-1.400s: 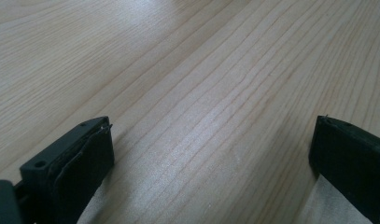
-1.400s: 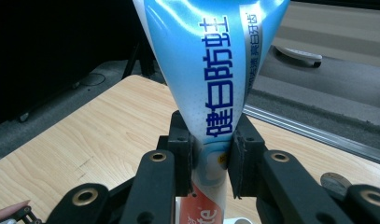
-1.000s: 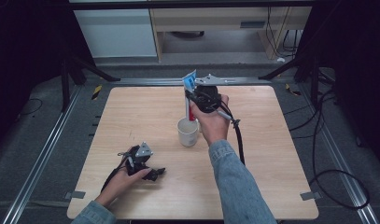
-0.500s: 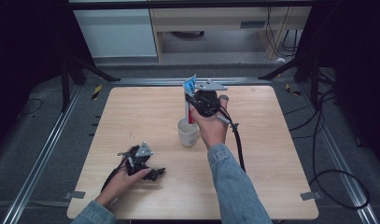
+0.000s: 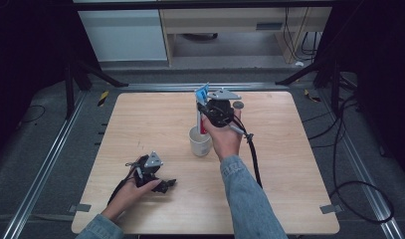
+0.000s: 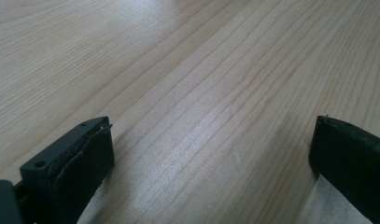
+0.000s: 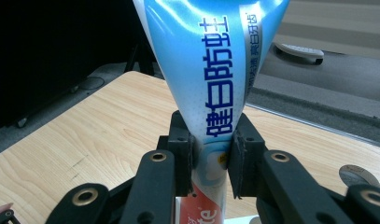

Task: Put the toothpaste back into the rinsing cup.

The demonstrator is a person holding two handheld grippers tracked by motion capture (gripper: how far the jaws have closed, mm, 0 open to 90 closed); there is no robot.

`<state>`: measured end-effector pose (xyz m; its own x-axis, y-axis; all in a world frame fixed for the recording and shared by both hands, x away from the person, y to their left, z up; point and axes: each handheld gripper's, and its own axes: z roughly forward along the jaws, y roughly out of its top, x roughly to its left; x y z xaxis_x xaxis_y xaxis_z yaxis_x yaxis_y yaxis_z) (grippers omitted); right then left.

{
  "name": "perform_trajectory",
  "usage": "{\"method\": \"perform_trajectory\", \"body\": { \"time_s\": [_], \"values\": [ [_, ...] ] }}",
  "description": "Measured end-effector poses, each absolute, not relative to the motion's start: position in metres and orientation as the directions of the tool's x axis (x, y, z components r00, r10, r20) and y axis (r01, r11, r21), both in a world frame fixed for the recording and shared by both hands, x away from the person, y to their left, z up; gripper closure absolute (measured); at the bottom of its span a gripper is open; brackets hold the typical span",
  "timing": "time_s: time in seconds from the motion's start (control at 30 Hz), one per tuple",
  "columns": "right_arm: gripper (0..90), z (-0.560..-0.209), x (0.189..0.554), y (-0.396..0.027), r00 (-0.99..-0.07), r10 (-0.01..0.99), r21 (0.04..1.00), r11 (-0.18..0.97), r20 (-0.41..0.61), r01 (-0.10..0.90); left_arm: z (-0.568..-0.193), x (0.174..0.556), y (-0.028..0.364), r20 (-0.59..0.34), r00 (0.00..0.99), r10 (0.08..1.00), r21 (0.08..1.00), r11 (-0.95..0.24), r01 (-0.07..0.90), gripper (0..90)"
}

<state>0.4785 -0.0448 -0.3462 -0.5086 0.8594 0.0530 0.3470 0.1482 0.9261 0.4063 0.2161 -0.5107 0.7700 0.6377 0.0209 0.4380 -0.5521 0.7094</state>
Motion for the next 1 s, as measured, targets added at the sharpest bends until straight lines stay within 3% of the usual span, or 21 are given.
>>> {"method": "perform_trajectory", "body": {
  "time_s": [1.0],
  "values": [
    [73.5, -0.376, 0.474, -0.038, -0.522, 0.848, 0.911, 0.143, 0.088, 0.386, -0.511, 0.406, 0.216, 0.021, 0.77, 0.637, 0.709, -0.553, 0.438, 0.0]
  ]
}}
